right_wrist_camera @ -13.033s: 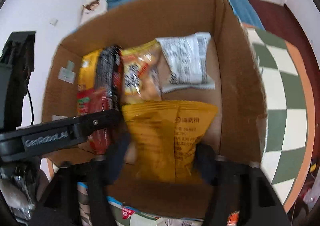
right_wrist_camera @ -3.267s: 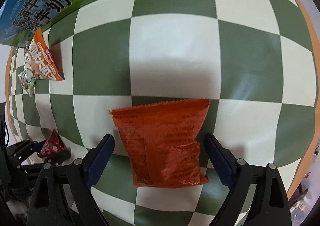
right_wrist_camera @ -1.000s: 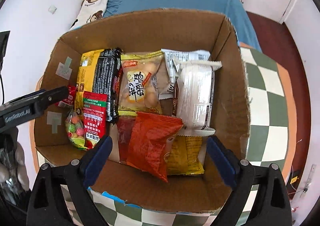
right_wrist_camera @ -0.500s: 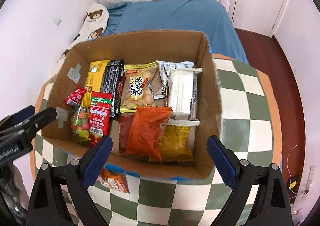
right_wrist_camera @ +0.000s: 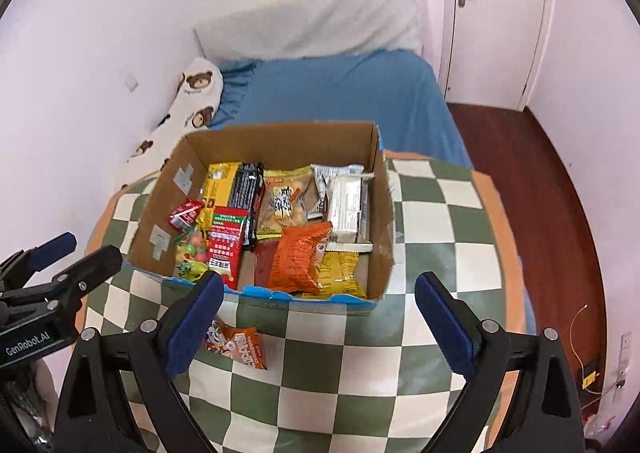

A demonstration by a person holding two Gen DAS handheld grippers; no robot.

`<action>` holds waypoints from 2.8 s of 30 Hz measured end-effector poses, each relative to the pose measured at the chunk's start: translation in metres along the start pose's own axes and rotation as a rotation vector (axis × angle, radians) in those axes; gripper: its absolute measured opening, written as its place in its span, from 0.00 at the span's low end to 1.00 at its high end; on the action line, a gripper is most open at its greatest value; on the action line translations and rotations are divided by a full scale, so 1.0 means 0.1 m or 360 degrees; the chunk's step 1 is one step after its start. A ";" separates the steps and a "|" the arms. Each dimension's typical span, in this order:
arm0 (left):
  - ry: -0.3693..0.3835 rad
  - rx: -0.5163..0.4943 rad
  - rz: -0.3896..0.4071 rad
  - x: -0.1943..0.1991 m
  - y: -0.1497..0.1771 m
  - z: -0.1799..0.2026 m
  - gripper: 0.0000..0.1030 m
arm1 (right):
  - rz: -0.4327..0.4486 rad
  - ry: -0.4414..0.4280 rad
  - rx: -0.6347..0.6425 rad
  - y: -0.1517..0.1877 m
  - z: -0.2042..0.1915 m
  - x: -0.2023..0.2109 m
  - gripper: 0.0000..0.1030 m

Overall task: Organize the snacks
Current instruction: 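Move both tools out of the box toward the last two snacks, then grasp the small white packet with left tool while right tool grasps panda seed bag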

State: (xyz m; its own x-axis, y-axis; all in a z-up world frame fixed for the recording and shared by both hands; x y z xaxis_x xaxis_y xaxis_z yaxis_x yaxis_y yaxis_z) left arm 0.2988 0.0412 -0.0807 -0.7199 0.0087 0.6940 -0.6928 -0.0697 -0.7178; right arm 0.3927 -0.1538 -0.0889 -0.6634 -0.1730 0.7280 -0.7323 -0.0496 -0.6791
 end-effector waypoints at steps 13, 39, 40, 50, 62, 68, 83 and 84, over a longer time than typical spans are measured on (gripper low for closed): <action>-0.0087 0.0055 0.0056 0.36 0.09 0.06 1.00 | 0.0080 -0.0115 -0.0073 0.03 0.03 0.44 0.98; -0.0349 0.0257 -0.0567 -0.90 1.51 -1.74 1.00 | -0.0676 -0.0336 -0.1807 2.22 -0.46 -1.88 0.96; -0.0350 0.0243 -0.0576 -0.92 1.52 -1.75 1.00 | -0.0664 -0.0307 -0.1841 2.24 -0.47 -1.92 0.92; -0.0244 0.0073 -0.0630 -1.06 1.62 -1.55 1.00 | -0.0769 -0.0202 -0.0872 2.09 -0.89 -1.85 0.56; -0.0035 -0.0456 -0.0755 -1.47 1.81 -0.76 1.00 | -0.0977 -0.0013 -0.0112 2.35 -0.97 -1.69 0.72; 0.0013 -0.0500 -0.0782 -1.67 1.94 -0.70 0.56 | -0.0986 -0.0069 -0.0399 2.52 -0.84 -1.71 0.83; 0.0115 0.0310 -0.1044 -1.10 2.72 -0.92 0.51 | -0.1168 -0.0003 0.0115 3.05 -1.48 -1.61 0.54; 0.0123 0.0302 -0.1054 -1.09 2.78 -0.90 0.51 | -0.1192 -0.0020 0.0098 3.11 -1.48 -1.59 0.55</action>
State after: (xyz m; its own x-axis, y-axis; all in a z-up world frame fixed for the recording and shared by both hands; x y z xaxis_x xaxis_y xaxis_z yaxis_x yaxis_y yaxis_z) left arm 0.1812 0.1107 -0.3609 -0.1536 0.1799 0.9716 -0.9731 -0.1984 -0.1171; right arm 0.2477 0.0034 -0.4019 0.0113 -0.0825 0.9965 -0.9769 -0.2135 -0.0066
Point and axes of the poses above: each gripper's, at about its wrist camera, not at the fingertips, and x roughly against the way its jaws point, z to its right, y to its underside, the point moved 3 cm from there along -x, roughly the way its jaws point, and after that the axes turned 11 degrees about z, right-handed, at the moved point
